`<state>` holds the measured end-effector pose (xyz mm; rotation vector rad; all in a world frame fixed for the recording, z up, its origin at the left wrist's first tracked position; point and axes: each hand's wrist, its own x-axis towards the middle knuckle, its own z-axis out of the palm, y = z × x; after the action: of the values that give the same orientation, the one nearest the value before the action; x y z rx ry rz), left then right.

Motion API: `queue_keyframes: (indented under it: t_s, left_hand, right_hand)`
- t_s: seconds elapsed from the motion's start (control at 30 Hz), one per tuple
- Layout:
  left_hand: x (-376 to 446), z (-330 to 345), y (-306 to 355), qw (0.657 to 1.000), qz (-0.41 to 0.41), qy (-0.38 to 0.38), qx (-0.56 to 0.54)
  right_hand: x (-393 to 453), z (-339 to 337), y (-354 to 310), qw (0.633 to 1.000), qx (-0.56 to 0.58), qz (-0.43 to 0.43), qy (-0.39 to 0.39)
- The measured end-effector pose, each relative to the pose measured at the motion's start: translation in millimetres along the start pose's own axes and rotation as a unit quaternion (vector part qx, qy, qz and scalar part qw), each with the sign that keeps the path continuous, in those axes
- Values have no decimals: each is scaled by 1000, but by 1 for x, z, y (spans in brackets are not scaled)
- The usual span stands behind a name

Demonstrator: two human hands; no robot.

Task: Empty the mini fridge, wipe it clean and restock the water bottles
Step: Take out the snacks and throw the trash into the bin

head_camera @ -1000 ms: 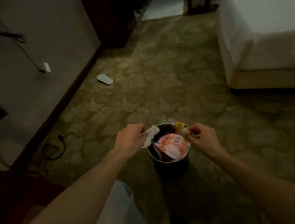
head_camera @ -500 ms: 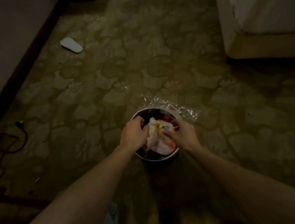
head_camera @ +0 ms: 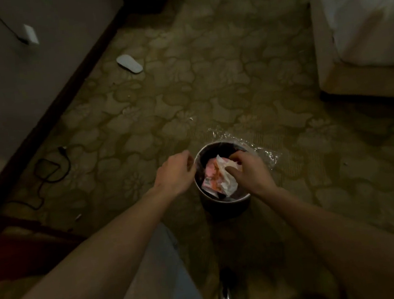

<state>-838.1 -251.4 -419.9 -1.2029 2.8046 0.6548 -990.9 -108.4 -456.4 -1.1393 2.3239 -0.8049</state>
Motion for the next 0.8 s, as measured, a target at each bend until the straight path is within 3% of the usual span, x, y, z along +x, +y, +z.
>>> queue_keyframes:
  t_s: [0.17, 0.47, 0.8]
  left_hand:
    - [-57, -57, -3, 998, 18, 59, 33]
    - [-192, -168, -35, 983, -22, 156, 95]
    - [-349, -276, -60, 939, -115, 302, 119]
  right_hand:
    - [-26, -29, -67, 998, -12, -61, 11]
    - [-94, -33, -212, 968, 5, -249, 14]
    - [-172, -29, -396, 883, 57, -466, 5]
